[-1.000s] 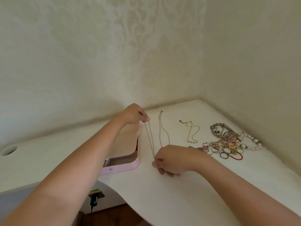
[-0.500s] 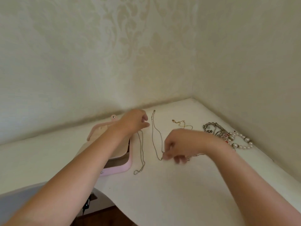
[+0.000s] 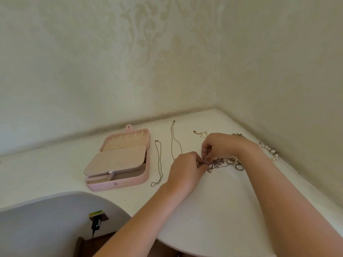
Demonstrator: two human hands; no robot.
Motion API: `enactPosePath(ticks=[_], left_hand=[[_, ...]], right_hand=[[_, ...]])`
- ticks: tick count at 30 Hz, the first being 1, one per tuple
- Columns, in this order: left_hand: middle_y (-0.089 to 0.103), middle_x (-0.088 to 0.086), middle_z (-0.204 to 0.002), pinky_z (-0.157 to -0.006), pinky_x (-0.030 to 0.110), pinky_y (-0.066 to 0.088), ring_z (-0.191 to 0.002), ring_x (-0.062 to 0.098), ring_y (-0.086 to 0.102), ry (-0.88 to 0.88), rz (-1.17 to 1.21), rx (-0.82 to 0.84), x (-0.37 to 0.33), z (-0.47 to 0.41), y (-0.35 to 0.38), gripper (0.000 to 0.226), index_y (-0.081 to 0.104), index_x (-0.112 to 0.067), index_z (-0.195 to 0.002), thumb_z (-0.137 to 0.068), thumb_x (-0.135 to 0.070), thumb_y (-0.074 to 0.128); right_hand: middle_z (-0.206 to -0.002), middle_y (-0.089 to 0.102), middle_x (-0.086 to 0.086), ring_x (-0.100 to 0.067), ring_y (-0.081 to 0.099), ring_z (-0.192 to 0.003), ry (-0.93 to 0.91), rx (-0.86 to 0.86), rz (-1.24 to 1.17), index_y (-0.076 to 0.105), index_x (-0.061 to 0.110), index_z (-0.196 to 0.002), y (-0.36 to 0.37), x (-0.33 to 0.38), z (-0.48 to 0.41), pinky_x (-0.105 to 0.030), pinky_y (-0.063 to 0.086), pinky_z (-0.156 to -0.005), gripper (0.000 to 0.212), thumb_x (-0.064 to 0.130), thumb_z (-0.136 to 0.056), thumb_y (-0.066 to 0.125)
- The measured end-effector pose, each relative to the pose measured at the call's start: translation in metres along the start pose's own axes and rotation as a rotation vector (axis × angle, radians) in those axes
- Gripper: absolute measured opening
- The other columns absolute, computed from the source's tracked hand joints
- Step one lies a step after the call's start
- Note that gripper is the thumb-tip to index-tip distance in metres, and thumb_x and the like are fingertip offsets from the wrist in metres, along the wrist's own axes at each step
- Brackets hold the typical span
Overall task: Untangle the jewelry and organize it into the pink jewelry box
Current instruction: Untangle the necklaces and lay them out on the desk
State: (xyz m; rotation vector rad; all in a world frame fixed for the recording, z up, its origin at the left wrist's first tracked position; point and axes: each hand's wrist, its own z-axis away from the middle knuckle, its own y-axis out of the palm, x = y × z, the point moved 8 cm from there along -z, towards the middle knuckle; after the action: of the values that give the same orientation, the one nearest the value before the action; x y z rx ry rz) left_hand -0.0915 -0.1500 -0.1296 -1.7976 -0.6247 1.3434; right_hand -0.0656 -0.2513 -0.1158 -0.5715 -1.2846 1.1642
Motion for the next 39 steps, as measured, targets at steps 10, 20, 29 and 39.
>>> enactPosePath(ticks=[10, 20, 29, 39], left_hand=[[0.067, -0.001, -0.088, -0.072, 0.033, 0.046, -0.087, 0.02, 0.06, -0.002, -0.044, -0.104, 0.002, 0.011, 0.003, 0.023, 0.062, -0.02, -0.101, -0.089, -0.037, 0.054], [0.063, 0.0, -0.083, -0.067, 0.03, 0.042, -0.083, 0.02, 0.058, 0.034, -0.038, -0.121, 0.003, 0.013, -0.001, 0.017, 0.061, -0.016, -0.098, -0.089, -0.026, 0.051], [0.057, -0.006, -0.076, -0.059, 0.028, 0.037, -0.081, 0.019, 0.058, 0.056, -0.054, -0.099, 0.007, 0.013, -0.005, 0.015, 0.061, -0.018, -0.093, -0.088, -0.026, 0.05], [0.039, 0.003, -0.058, -0.047, 0.029, 0.021, -0.055, 0.018, 0.033, 0.161, -0.142, -0.034, -0.004, 0.017, -0.004, 0.027, 0.038, -0.012, -0.06, -0.082, -0.025, 0.046]], right_hand=[[-0.071, 0.066, 0.005, -0.005, 0.059, -0.057, 0.014, 0.015, -0.072, 0.069, 0.014, -0.084, 0.0, -0.004, -0.001, -0.016, 0.047, -0.058, 0.015, 0.013, -0.073, 0.078], [-0.07, 0.067, 0.003, -0.006, 0.058, -0.058, -0.093, -0.14, -0.297, 0.067, 0.016, -0.086, -0.027, -0.001, 0.01, -0.011, 0.044, -0.056, 0.017, 0.013, -0.073, 0.078], [-0.07, 0.061, 0.0, -0.01, 0.061, -0.06, -0.295, -0.627, -1.111, 0.061, 0.01, -0.085, -0.084, -0.014, 0.035, -0.018, 0.052, -0.064, 0.011, -0.001, -0.086, 0.06], [-0.078, 0.054, 0.0, -0.007, 0.042, -0.052, -0.33, -1.167, -1.578, 0.058, 0.011, -0.092, -0.102, -0.053, 0.069, -0.016, 0.042, -0.057, 0.01, 0.002, -0.09, 0.056]])
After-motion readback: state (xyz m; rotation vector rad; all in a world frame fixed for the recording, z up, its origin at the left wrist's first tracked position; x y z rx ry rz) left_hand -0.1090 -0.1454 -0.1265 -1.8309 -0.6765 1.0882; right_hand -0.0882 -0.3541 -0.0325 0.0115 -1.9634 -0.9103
